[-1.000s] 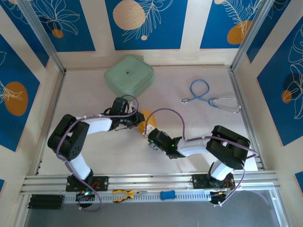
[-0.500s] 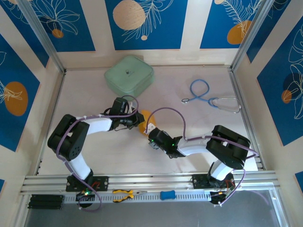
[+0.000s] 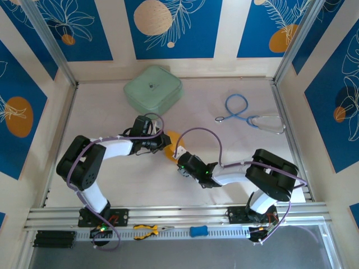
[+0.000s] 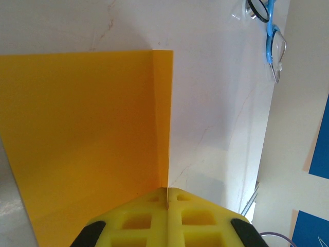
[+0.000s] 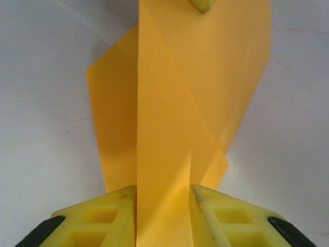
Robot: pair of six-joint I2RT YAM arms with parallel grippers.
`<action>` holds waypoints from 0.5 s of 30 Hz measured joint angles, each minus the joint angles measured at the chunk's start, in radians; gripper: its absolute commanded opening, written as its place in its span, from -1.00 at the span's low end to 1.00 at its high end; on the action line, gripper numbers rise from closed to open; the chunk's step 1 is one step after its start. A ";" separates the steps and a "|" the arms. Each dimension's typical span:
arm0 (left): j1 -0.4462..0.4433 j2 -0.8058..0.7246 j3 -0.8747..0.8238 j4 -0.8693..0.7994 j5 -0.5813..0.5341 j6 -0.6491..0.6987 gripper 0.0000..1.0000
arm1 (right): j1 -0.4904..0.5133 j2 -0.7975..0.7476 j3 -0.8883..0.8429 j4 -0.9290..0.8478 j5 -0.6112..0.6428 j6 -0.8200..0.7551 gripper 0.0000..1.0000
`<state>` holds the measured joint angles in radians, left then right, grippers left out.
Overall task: Fold a paper plane with a square sheet of paper (pick it up from the middle)
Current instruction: Fourth fold the wing at the center of the table.
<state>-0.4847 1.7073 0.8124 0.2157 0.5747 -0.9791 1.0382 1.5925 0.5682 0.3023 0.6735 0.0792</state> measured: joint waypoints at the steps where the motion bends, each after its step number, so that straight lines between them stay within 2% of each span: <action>1: 0.000 0.000 0.000 0.000 0.000 0.000 -0.91 | -0.003 0.000 0.000 0.002 0.000 0.000 -0.42; 15: 0.000 0.000 0.002 -0.016 0.000 0.000 -0.90 | -0.006 0.000 -0.002 0.024 -0.003 0.000 -0.54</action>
<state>-0.4847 1.7073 0.8146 0.2001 0.5743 -0.9787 1.0317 1.5925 0.5663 0.3264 0.6701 0.0795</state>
